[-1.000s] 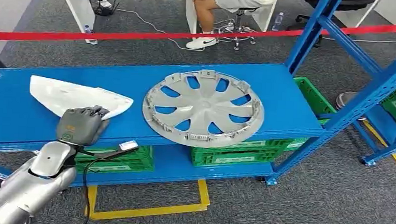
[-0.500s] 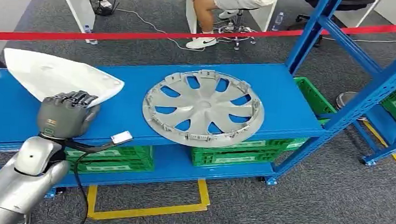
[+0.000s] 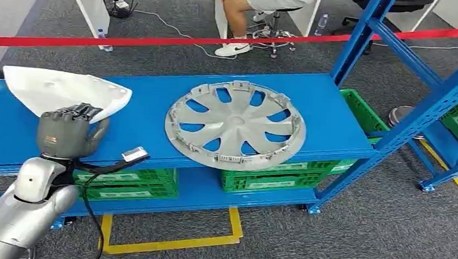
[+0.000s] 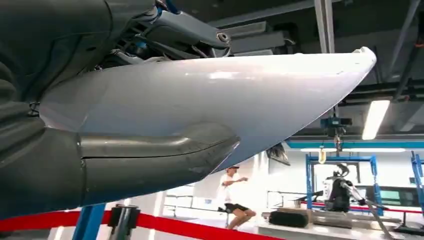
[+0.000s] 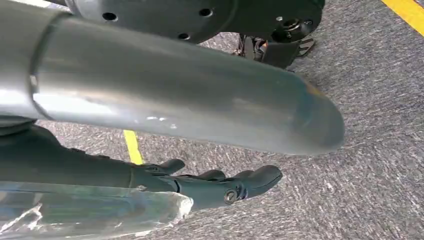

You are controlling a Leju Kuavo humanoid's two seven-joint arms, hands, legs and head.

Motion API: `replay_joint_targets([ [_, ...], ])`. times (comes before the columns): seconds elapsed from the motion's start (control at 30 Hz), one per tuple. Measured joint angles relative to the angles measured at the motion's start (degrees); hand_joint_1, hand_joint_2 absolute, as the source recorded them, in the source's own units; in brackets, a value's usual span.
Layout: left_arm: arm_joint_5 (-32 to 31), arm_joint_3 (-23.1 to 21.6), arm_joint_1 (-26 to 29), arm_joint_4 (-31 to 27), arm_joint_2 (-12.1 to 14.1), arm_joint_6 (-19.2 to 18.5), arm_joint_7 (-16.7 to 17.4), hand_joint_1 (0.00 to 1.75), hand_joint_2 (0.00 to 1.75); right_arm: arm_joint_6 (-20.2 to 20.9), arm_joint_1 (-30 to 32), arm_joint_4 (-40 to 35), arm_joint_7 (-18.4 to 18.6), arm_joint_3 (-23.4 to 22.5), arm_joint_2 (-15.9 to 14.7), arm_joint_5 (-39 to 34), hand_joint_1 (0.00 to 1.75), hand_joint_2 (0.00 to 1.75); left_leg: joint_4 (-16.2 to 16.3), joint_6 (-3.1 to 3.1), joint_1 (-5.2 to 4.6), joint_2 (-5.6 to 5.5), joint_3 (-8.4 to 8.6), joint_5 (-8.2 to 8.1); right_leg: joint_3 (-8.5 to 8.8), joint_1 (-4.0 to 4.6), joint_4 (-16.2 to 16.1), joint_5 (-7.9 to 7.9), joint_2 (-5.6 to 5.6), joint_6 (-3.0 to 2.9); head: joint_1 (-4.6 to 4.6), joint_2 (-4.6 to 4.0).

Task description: Take the parts from the cabinet and place them on the table.

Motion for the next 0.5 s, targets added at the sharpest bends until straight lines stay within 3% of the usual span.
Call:
replay_joint_targets([
  [0.5,0.6,0.0,0.4,0.0,0.0,-0.1,0.1,1.75,1.75,0.0,0.0,0.0,0.0,0.0,0.0,0.0,0.0,0.0,0.0,0.0,0.0,0.0,0.0,0.0,0.0,0.0,0.0,0.0,0.0,0.0,0.0,0.0],
])
